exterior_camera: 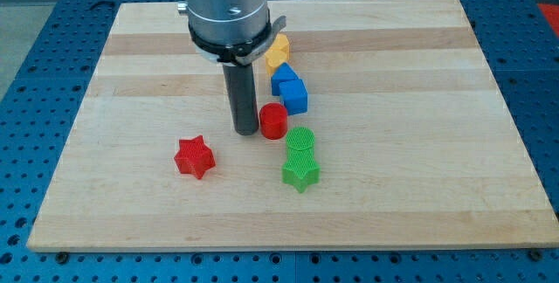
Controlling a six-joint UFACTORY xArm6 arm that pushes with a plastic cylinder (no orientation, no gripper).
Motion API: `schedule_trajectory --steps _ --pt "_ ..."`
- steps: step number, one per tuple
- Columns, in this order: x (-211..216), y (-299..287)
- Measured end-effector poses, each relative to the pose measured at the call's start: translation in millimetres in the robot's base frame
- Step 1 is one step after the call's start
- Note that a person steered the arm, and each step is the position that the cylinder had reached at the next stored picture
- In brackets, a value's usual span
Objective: Push the red star closer to the green star
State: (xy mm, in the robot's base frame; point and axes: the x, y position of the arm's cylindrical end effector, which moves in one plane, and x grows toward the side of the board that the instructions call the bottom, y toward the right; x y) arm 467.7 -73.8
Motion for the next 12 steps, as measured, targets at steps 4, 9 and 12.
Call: schedule_trajectory --steps 4,9,12 --pt "71.2 -79.2" --pt "61.3 -33.4" --pt "95.7 -7.2"
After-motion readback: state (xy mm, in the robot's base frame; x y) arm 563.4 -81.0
